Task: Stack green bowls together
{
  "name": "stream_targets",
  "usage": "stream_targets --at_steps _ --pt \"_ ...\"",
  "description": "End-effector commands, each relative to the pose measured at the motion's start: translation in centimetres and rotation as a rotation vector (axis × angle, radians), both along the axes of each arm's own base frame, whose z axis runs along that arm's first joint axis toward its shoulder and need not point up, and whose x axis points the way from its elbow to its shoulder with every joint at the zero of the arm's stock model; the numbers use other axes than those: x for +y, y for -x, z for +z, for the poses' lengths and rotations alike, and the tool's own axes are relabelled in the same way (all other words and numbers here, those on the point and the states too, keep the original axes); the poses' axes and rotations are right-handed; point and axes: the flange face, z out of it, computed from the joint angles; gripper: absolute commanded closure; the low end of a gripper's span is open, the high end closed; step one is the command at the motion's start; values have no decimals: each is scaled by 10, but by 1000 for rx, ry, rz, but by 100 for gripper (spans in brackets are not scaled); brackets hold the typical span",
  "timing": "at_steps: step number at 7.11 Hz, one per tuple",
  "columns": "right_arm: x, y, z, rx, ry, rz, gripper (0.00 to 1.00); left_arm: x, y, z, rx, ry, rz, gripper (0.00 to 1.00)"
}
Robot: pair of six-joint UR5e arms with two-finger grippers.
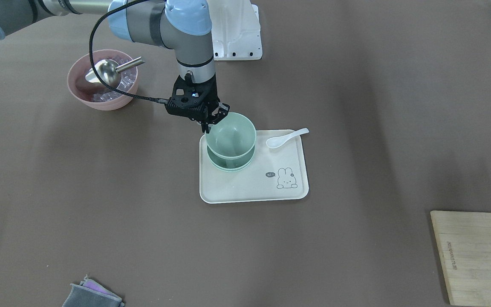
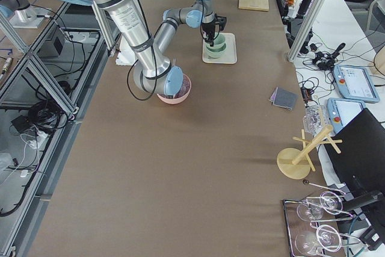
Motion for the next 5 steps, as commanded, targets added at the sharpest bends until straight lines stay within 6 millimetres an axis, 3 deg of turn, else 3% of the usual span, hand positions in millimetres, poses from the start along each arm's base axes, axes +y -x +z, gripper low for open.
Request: stream_targets --at_steps 1,5 --pt "-1 2 0 3 2 1 100 0 -1 2 2 4 1 1" --pt "-3 5 2 9 5 -1 100 0 0 2 2 3 1 1"
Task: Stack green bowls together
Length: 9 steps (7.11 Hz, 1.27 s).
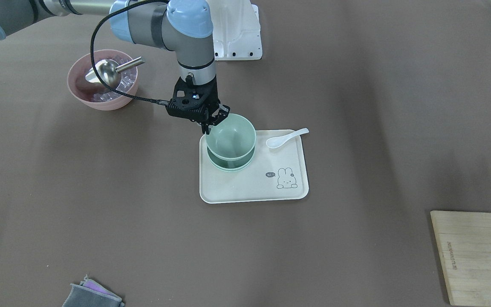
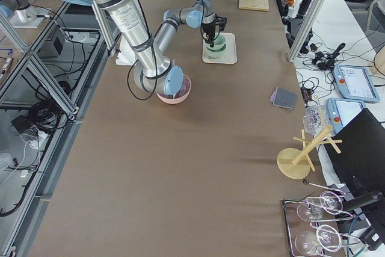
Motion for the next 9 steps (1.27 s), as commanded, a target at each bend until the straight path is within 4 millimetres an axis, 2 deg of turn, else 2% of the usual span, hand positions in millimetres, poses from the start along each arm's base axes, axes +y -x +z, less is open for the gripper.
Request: stream_targets --at_steps 1,9 --pt "-1 2 2 5 1 -1 100 0 0 0 0 0 0 1" --pt "-3 12 8 22 10 -5 100 -1 -1 0 0 1 0 1"
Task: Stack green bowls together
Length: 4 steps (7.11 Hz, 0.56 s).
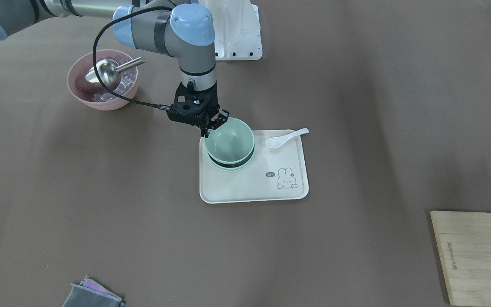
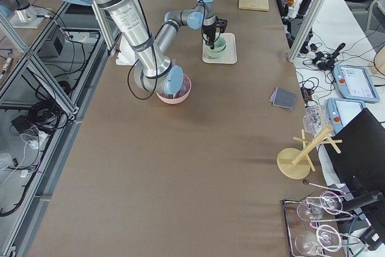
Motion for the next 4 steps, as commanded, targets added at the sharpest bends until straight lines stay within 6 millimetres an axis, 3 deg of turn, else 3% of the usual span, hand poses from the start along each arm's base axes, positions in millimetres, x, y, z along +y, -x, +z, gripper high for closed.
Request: stream_targets --at_steps 1,2,4 --pt "0 5 -2 -31 -18 -3 100 0 0 0 0 0 0 1" --pt "-5 18 6 -57 -30 -4 100 -1 0 -1 0 -1 0 1" --pt "-6 18 9 -65 -35 -3 100 -1 0 -1 0 -1 0 1"
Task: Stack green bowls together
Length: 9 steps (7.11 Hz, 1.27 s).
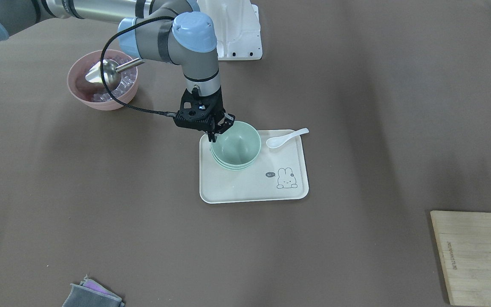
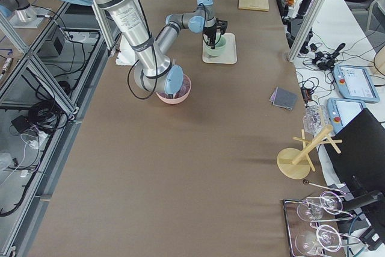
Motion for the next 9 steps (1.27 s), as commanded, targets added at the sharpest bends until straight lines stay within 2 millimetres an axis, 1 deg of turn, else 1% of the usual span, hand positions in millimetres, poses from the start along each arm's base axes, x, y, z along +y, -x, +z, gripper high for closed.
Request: stream_targets --at_steps 1,2,3,4,5,6,7,8,9 --pt "0 1 4 -4 -3 0 88 0 -1 0 0 0 3 1" --pt "1 0 4 -3 -11 -9 16 0 -1 1 0 2 2 1" --pt "2 -2 1 2 -34 -32 0 0 -1 1 0 2 2 1" --pt "2 -3 0 3 -42 -36 0 0 -1 1 0 2 2 1" --pt "1 -9 -4 8 -60 -48 0 -1 -1 1 -1 3 0 1" --pt "-3 -26 -11 30 -88 -72 0 -1 -1 1 -1 4 -1 1" --pt "-15 -57 -19 38 -102 -83 0 -1 0 1 -1 6 -6 1" --pt "-35 -101 -7 27 -116 -132 0 -2 -1 -1 -1 3 -3 1" --pt "-53 -149 24 52 -161 -188 0 -1 0 -1 -1 5 -6 1"
